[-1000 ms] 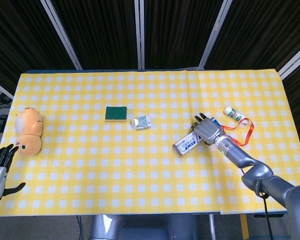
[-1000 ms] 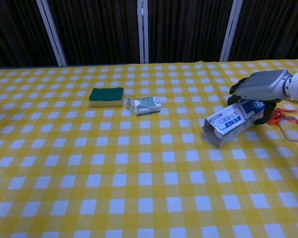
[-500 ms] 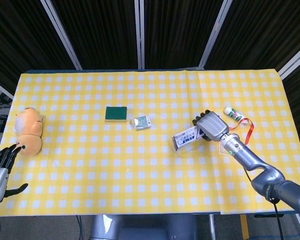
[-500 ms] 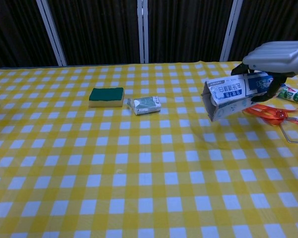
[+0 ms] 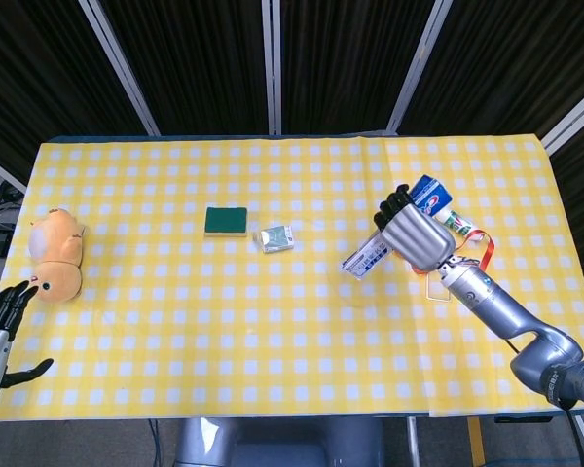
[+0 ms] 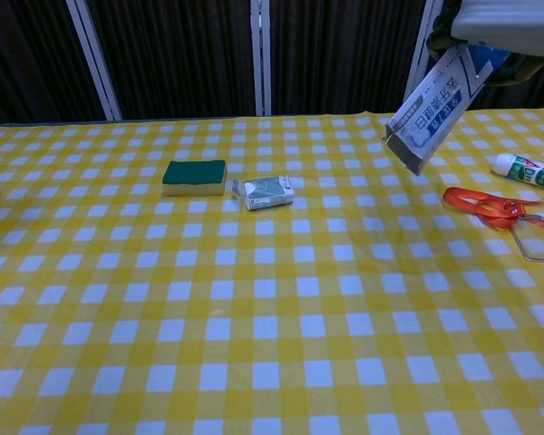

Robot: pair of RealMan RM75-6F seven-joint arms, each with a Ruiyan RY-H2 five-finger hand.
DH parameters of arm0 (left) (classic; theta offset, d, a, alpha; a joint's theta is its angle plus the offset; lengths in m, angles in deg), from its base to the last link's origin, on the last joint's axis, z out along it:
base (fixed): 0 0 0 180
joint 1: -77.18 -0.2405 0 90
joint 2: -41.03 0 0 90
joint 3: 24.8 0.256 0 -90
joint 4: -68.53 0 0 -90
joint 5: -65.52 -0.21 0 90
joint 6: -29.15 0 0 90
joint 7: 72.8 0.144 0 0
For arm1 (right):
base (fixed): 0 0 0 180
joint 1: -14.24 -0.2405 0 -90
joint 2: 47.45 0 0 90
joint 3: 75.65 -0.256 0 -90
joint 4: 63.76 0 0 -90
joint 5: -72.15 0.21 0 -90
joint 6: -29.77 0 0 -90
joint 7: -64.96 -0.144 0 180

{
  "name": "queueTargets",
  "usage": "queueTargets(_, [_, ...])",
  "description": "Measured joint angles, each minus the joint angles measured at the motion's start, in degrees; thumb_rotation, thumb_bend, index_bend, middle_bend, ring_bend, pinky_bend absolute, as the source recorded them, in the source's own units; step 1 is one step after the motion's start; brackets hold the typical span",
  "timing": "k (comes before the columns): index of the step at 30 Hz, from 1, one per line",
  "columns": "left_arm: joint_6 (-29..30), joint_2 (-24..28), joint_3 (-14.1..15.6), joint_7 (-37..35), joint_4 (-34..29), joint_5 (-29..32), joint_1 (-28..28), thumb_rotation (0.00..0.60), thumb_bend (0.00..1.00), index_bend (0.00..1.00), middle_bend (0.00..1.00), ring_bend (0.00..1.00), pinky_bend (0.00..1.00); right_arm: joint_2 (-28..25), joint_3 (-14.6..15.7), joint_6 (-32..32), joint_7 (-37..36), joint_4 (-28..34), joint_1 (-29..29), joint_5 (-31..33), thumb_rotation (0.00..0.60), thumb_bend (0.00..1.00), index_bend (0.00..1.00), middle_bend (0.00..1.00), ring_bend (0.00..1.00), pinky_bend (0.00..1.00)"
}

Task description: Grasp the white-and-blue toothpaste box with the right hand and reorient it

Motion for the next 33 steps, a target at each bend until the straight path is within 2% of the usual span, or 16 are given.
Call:
queueTargets(5, [0.5, 0.76, 0.18, -1.53, 0.02, -0.6, -0.19, 0.6, 0.0, 0.0, 0.0, 0.0, 0.0, -1.32, -2.12, 1.59, 19.27, 4.29, 0.07, -1.43, 0.6, 0.38, 0.43, 0.41, 0.31, 0.2])
queueTargets(8, [0.46, 0.88, 0.19, -1.81, 0.08, -0.55, -0.18, 0.6, 0.0, 0.0, 0.0, 0.0, 0.0, -1.93, -3.31, 2.0, 28.36, 7.42, 0.08, -2.0, 0.6, 0.38, 0.42, 0.38, 0.28, 0.15])
queueTargets(11, [0.36, 0.96, 0.17, -1.99, 0.12, -0.43, -0.15, 0.6, 0.0, 0.0, 0.0, 0.0, 0.0, -2.5, -4.31, 1.97, 34.33, 10.85, 0.02, -2.5, 0.6, 0.38, 0.37, 0.34, 0.23, 0.08])
queueTargets(15, [0.31, 1.0, 0.16, -1.98, 0.15, -0.38, -0.13, 0.6, 0.0, 0.0, 0.0, 0.0, 0.0, -3.03, -5.19, 1.15, 38.76, 13.82, -0.06, -2.42, 0.6, 0.38, 0.34, 0.31, 0.19, 0.06])
queueTargets(20, [0.44, 1.03, 0.19, -1.94, 0.06, -0.46, -0.18, 0.6, 0.0, 0.0, 0.0, 0.0, 0.0, -3.26, -5.93, -0.07, 41.99, 16.45, 0.16, -0.68, 0.6, 0.41, 0.35, 0.33, 0.19, 0.1])
queueTargets(33, [0.67, 0.94, 0.25, -1.43, -0.18, -0.63, -0.29, 0.6, 0.0, 0.0, 0.0, 0.0, 0.0, -3.64, -5.75, 1.99, 40.76, 15.56, 1.22, -1.59, 0.6, 0.42, 0.37, 0.34, 0.19, 0.12])
